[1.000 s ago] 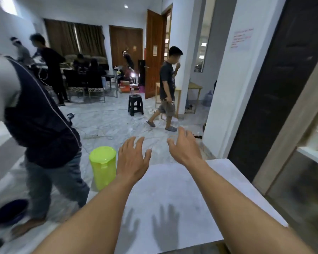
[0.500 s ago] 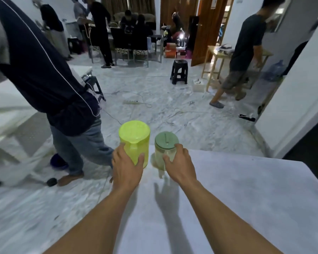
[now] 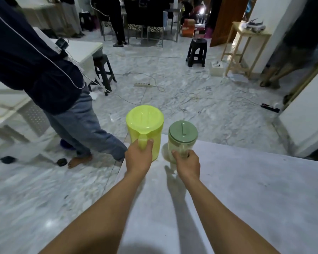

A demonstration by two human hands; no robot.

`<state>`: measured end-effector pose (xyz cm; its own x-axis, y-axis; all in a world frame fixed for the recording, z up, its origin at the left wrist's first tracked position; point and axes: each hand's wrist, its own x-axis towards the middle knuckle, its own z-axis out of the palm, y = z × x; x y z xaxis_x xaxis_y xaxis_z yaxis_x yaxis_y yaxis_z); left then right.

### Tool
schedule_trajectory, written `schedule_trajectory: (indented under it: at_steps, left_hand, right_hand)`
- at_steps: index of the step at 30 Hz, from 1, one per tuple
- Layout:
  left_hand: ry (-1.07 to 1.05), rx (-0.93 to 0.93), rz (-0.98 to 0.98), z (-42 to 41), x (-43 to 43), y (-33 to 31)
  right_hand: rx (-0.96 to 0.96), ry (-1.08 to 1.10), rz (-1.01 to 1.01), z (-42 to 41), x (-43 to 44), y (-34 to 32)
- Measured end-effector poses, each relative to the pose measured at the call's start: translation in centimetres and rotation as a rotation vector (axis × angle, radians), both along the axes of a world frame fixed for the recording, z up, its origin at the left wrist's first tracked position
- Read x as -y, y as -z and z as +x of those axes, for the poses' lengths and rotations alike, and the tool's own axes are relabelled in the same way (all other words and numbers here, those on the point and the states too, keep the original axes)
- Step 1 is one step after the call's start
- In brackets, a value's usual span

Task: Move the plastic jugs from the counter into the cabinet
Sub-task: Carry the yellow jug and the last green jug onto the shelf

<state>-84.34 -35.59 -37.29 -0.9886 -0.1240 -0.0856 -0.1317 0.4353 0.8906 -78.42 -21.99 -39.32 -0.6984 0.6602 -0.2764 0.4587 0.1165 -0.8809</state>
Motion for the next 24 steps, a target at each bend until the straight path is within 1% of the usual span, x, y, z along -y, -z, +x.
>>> schedule_trajectory:
  at_steps: [3,6,9,11,14,18,24]
  left_hand:
    - [-0.028,-0.067,0.035,-0.4,-0.2,-0.1]
    - [-0.032,-0.097,0.001,-1.0,0.0,-0.4]
    - [0.013,-0.137,-0.008,-1.3,0.0,-1.0]
    - [0.050,-0.127,0.010,-1.2,0.3,-2.3]
    - [0.110,-0.143,0.043,-0.7,0.0,-5.0]
    - [0.219,-0.198,0.107,0.7,-1.9,-10.4]
    - [0.409,-0.272,0.172,4.6,-5.9,-18.5]
  right_hand:
    - [-0.047,0.041,0.044,-0.4,0.6,0.4]
    - [-0.067,0.080,0.081,-0.4,1.0,0.1]
    - [-0.091,0.122,0.080,0.0,0.8,-1.0]
    - [-0.121,0.159,0.070,0.6,0.7,-2.6]
    - [-0.150,0.215,0.072,1.7,0.2,-5.5]
    - [-0.219,0.320,0.102,4.3,-1.3,-10.6]
    - [-0.290,0.498,0.205,11.1,-4.5,-18.9]
